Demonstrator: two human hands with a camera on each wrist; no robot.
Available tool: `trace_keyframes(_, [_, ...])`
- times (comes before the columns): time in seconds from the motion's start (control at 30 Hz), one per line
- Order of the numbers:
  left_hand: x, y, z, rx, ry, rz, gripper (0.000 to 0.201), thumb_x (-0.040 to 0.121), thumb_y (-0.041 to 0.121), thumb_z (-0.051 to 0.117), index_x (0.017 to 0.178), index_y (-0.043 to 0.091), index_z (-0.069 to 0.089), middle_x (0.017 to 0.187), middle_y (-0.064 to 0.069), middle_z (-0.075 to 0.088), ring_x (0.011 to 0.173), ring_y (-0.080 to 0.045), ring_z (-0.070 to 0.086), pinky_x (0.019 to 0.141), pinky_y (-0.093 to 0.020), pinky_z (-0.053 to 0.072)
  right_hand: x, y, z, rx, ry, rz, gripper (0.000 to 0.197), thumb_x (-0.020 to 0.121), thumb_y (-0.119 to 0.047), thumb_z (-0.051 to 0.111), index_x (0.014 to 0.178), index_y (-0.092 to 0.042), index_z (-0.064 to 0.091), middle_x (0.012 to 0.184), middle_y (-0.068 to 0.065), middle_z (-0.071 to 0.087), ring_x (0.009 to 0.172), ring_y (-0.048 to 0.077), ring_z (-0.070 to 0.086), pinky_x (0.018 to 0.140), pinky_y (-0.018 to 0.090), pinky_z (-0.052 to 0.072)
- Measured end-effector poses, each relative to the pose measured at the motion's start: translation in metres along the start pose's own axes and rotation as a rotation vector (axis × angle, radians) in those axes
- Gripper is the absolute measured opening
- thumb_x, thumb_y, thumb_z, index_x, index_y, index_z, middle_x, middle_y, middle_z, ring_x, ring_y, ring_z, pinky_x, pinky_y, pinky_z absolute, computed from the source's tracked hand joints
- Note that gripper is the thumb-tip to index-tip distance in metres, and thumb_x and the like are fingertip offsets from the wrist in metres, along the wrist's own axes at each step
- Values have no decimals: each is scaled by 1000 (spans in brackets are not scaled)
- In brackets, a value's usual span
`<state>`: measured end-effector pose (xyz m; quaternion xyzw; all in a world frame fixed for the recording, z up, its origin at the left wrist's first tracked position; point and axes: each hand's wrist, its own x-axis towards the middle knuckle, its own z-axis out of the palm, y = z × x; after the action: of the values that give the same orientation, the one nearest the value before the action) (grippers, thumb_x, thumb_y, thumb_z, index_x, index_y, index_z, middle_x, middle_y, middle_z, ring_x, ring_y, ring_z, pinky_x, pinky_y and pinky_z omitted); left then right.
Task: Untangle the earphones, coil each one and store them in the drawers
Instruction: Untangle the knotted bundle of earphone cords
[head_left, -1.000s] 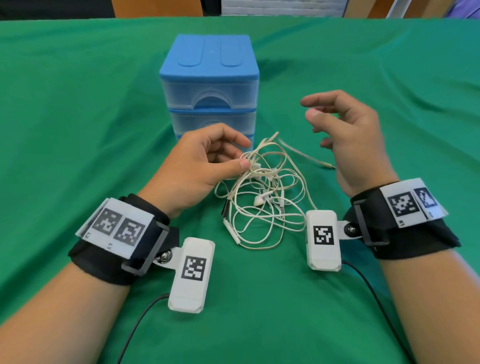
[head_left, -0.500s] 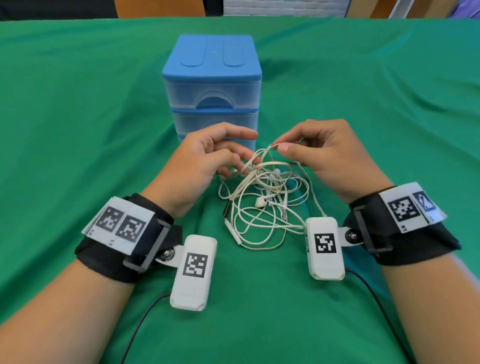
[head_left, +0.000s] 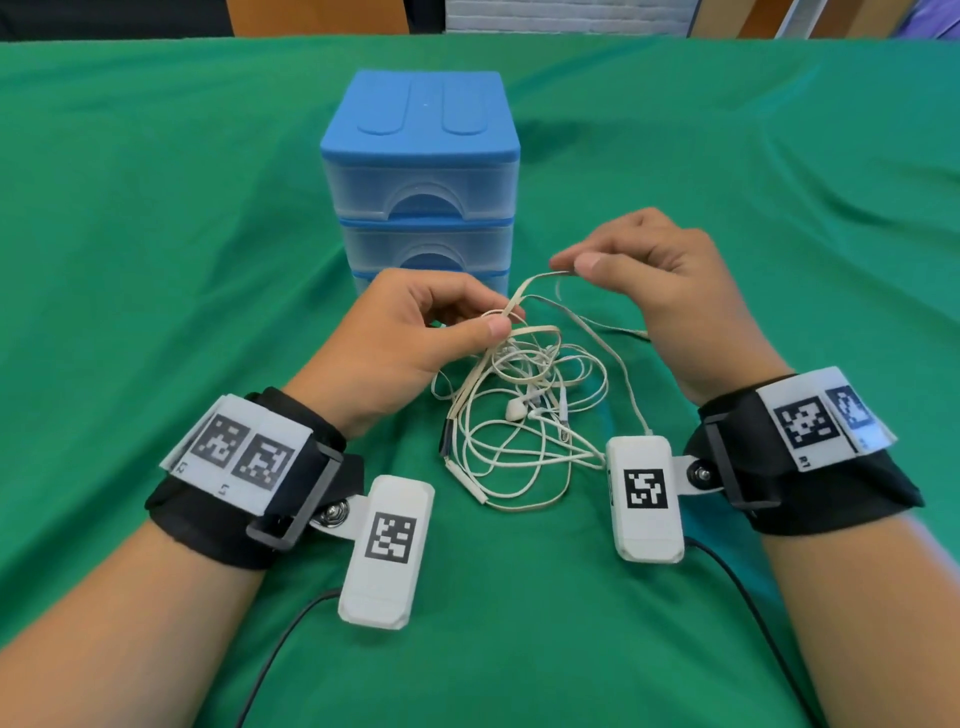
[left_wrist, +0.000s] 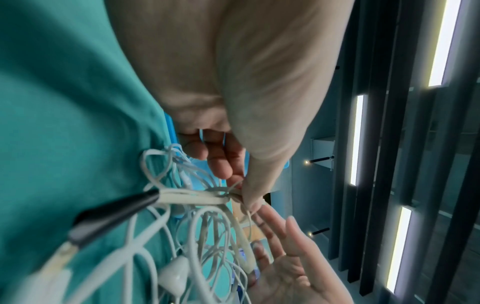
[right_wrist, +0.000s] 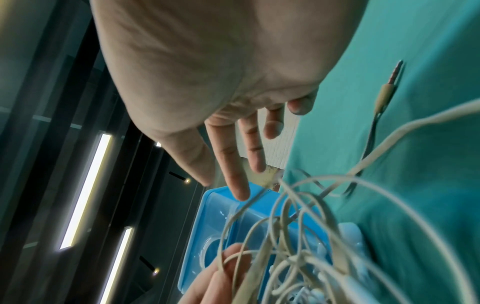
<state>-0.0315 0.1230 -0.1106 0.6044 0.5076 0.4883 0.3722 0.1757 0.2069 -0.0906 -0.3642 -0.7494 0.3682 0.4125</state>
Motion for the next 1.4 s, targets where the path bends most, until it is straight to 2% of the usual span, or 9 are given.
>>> trace_keyframes(0.1, [0, 1, 2, 17, -12, 14, 13, 88, 13, 76, 101, 10, 79, 96, -19, 75, 83, -21, 58, 82, -38, 47, -3, -6, 7, 2, -110, -84, 20, 93, -26, 62, 92, -15, 79, 96, 9, 72, 96, 18, 65, 91, 38, 48])
trace_keyframes(0.2, [1, 1, 4, 46, -7, 50, 9, 88, 11, 76, 97, 11, 77, 87, -13, 73, 78, -15, 57, 76, -27, 47, -4, -7, 15, -26, -211, -99, 20, 94, -19, 67, 84, -4, 74, 78, 18, 70, 70, 15, 55, 66, 35, 44])
trace_keyframes(0.5, [1, 5, 4, -31, -16, 27, 8, 95, 13, 66, 99, 7, 66, 80, -4, 69, 69, -10, 55, 63, -18, 43, -3, 0, 13, 106, -304, -24, 18, 80, -12, 76, 96, -6, 70, 76, 12, 65, 60, 35, 46, 60, 47, 37])
trace_keyframes(0.83, [5, 2, -5, -166, 157, -43, 19, 91, 2, 61, 101, 9, 76, 72, -11, 53, 61, -14, 44, 60, -22, 41, -4, -3, -5, 146, -296, -41, 5, 86, -5, 57, 86, -9, 60, 81, 7, 64, 71, 8, 54, 67, 19, 40])
trace_keyframes(0.93, [5, 6, -3, -210, 233, -79, 24, 101, 13, 55, 80, 9, 66, 61, 3, 51, 53, -11, 36, 54, -23, 31, -2, -5, -6, 242, -237, 50, 7, 70, -5, 47, 69, -10, 52, 72, 8, 61, 64, 26, 40, 58, 39, 21])
trace_keyframes(1.07, [4, 13, -5, -548, 191, -21, 37, 108, 24, 40, 78, 14, 59, 66, 1, 46, 67, -10, 49, 68, -23, 40, -2, -4, -6, 139, -227, -11, 5, 59, -6, 41, 56, -3, 43, 66, 12, 53, 75, 44, 42, 65, 53, 30])
trace_keyframes(1.2, [1, 16, -4, -555, 81, 102, 38, 109, 23, 31, 92, 11, 64, 68, -1, 54, 80, -17, 58, 81, -27, 45, -2, -1, -7, 104, -179, -37, 16, 65, -4, 45, 51, -9, 49, 60, 4, 50, 73, 29, 48, 65, 27, 36])
trace_keyframes(1.27, [0, 19, -1, -475, 56, 108, 37, 109, 21, 31, 102, 7, 65, 68, -3, 50, 72, -16, 55, 79, -29, 45, -2, -3, -7, 115, -151, -72, 15, 76, -6, 51, 63, -6, 60, 69, 7, 56, 71, 13, 49, 66, 14, 36])
trace_keyframes(1.4, [-1, 23, 5, -311, -23, 120, 36, 109, 19, 32, 111, 7, 67, 74, -13, 50, 71, -16, 51, 76, -29, 44, -5, -9, -2, 19, -214, -170, 14, 86, -18, 70, 100, -17, 72, 85, 3, 61, 75, 7, 48, 74, 25, 40])
